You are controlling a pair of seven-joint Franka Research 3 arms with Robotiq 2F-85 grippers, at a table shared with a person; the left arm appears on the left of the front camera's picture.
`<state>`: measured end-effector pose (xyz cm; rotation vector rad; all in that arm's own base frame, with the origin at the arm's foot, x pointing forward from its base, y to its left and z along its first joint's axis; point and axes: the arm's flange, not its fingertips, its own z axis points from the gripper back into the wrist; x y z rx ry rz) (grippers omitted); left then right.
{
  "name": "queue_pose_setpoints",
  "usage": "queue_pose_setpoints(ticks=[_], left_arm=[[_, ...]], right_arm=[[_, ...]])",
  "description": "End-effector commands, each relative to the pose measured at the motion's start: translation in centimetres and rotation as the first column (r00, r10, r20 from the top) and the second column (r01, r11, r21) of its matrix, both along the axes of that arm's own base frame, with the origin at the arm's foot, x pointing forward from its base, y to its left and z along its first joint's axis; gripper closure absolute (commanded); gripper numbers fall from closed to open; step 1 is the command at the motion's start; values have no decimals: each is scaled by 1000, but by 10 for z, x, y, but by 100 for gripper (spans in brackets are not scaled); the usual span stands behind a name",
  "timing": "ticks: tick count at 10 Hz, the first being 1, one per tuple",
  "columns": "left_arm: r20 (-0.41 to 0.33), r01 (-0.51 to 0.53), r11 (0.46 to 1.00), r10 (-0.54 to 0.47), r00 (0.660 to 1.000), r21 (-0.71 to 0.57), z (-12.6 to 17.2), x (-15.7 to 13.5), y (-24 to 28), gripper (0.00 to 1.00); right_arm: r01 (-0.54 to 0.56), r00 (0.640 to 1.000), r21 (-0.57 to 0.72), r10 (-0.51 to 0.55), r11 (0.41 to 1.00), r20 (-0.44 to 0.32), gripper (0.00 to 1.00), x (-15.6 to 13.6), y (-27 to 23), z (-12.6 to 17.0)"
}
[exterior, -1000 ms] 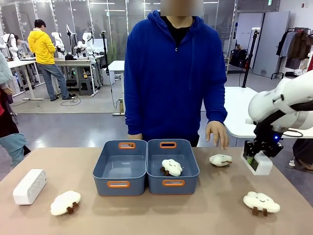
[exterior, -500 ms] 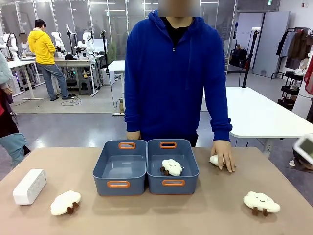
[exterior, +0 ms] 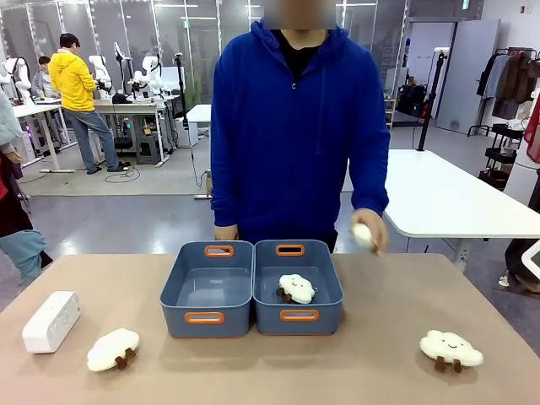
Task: Sort the digital clocks into the basket.
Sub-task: Pick up the Digital clock from the table and place it into the empty Plastic storage basket.
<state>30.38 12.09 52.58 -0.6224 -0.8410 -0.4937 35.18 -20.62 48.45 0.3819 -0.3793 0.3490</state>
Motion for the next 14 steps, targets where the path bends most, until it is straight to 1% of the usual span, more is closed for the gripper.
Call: queue_pose_setpoints(ticks=[1,3,5,6,7,9,12,13,14], left_arm=[[15,22,1000,-22,1000,-7,1,1,2,0],[15,22,1000,-22,1000,-7,1,1,2,0],[15,22,1000,-22,1000,-7,1,1,2,0],[15,22,1000,-22,1000,-7,1,1,2,0],[15,22,1000,-22,1000,-7,1,1,2,0],[15,22,1000,-22,1000,-7,1,1,2,0],[15,22,1000,-22,1000,-7,1,1,2,0],[15,22,1000,-22,1000,-7,1,1,2,0],[15,22,1000,-22,1000,-7,1,1,2,0]], right_arm=[[-21,999,23,21,1000,28,96,2,0,3],[-60,998,17,59,998,36,96,11,15,9],[-99,994,-26,100,995,33,96,19,36,21],[-95,995,-53,97,994,24,96,22,41,25],[-109,994,-54,110,993,27,96,24,47,29],[-133,991,-91,136,987,22,96,24,60,34],[-158,986,-100,162,982,32,96,20,70,38],[-189,980,-102,194,977,45,96,19,80,43],[-259,962,-116,267,959,63,96,18,107,53]])
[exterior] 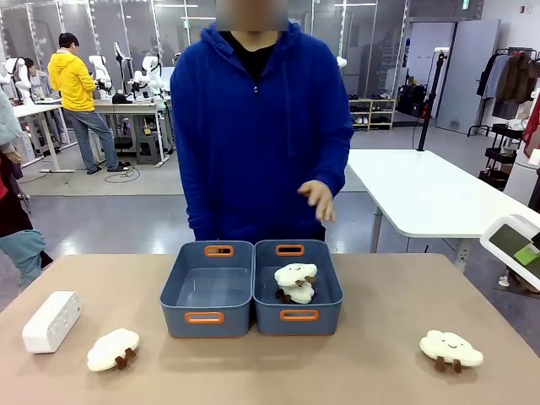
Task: Sort the digital clocks into the basket.
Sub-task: Pick up the Digital clock from the table and place it into the empty Plastic storage basket.
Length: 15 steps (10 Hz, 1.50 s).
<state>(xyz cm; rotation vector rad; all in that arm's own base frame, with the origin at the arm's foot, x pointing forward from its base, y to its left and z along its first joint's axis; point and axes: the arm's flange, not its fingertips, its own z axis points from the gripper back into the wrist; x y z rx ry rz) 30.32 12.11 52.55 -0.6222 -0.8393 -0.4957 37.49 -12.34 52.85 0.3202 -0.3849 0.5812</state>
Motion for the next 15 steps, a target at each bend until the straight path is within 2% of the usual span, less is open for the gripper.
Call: queue_pose_setpoints(ticks=[1,3,4,6,7,8,9,12,14,15], left_arm=[[16,20,1000,-20,1000,-8,1,2,1,0],[16,20,1000,-20,1000,-8,1,2,1,0],[16,20,1000,-20,1000,-8,1,2,1,0],[16,20,1000,-20,1000,-8,1,2,1,0],[16,20,1000,-20,1000,-8,1,2,1,0],[16,20,1000,-20,1000,-8,1,2,1,0],[16,20,1000,-20,1000,-8,1,2,1,0],[16,20,1000,-20,1000,-8,1,2,1,0],[16,20,1000,-20,1000,-8,1,2,1,0],[16,20,1000,-20,1000,-8,1,2,1,0]], right_arm=[[-151,987,-49,154,987,48,96,-4,62,23],[-284,949,-129,298,950,103,96,9,161,39],[-315,935,-150,334,937,120,96,23,216,40],[-331,926,-96,342,939,160,96,47,298,31],[-339,913,-96,352,936,209,96,52,336,21],[-377,898,-63,381,924,218,96,57,376,9],[-407,874,-55,406,912,268,96,63,408,-4],[-483,834,6,457,876,310,96,84,481,-44],[-501,829,17,474,865,295,96,98,511,-65],[-497,841,14,478,867,251,96,109,522,-79]])
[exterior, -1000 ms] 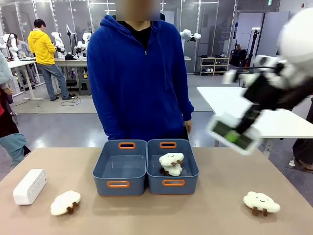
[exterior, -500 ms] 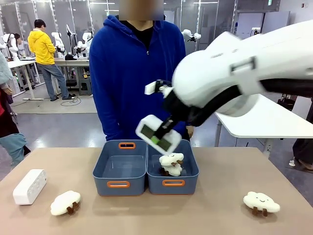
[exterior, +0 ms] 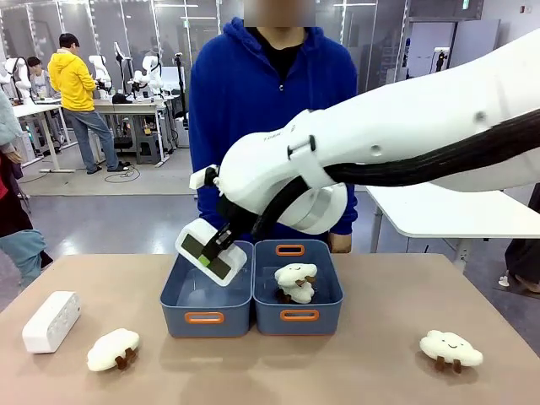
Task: Sort the digital clocks into the basket.
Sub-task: Pick up the Digital clock from the table and place it into the empty Plastic storage basket.
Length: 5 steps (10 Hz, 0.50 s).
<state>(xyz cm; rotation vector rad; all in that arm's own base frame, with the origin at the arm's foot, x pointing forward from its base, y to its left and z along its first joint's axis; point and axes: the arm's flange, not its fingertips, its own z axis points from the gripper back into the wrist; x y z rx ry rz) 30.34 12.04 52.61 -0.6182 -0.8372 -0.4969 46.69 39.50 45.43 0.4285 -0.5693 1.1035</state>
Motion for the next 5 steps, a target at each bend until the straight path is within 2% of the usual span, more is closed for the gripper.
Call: queue_pose_setpoints(ticks=[1,2,5], left_arm=[[17,20,1000,-20,1000,-13,0,1,2,0],[17,20,1000,-20,1000,-13,0,1,2,0],[17,20,1000,-20,1000,-13,0,1,2,0]], right_arm=[[-21,1000,-27,21,999,-18,96,26,9,-23],[-26,1000,-37,26,999,-8,96,41,11,-44],[-22,998,-35,20,999,-64,96,56,13,-66]])
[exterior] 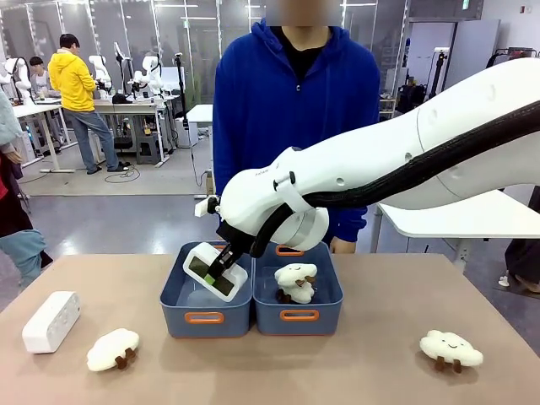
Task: Sort the digital clocks into the basket.
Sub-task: Pick up the Digital clock from the table and place it into the empty Plastic storage basket.
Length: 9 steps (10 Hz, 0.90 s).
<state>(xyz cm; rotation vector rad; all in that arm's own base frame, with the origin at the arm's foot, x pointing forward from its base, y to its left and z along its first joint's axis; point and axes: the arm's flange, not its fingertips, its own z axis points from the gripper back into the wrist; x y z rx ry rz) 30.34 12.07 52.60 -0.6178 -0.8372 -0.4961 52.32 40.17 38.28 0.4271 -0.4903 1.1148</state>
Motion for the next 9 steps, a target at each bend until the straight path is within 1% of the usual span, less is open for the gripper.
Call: queue_pose_setpoints(ticks=[1,2,3,4,5,6,8,9], left_arm=[[17,21,1000,-21,1000,-13,0,1,2,0],[17,21,1000,-21,1000,-13,0,1,2,0],[17,21,1000,-21,1000,-13,0,1,2,0],[17,21,1000,-21,1000,-13,0,1,2,0],[17,21,1000,-21,1000,-13,0,1,2,0],[17,21,1000,-21,1000,-13,0,1,2,0],[17,21,1000,-21,1000,-13,0,1,2,0],[17,21,1000,-21,1000,-13,0,1,2,0]], right_arm=[[-4,1000,-3,3,1000,-19,46,-1,7,0],[-9,999,-17,9,1000,-32,35,-2,6,-4],[-1,999,-25,0,1000,-42,28,0,3,-8],[5,999,-24,-6,1000,-45,13,0,2,-9],[2,999,-18,-3,1000,-48,5,-2,0,-6],[-5,999,-11,4,1000,-46,0,-5,-3,-2],[6,998,20,-5,1000,-61,0,-12,-18,8],[-9,1000,-9,9,1000,-30,0,0,1,-5]])
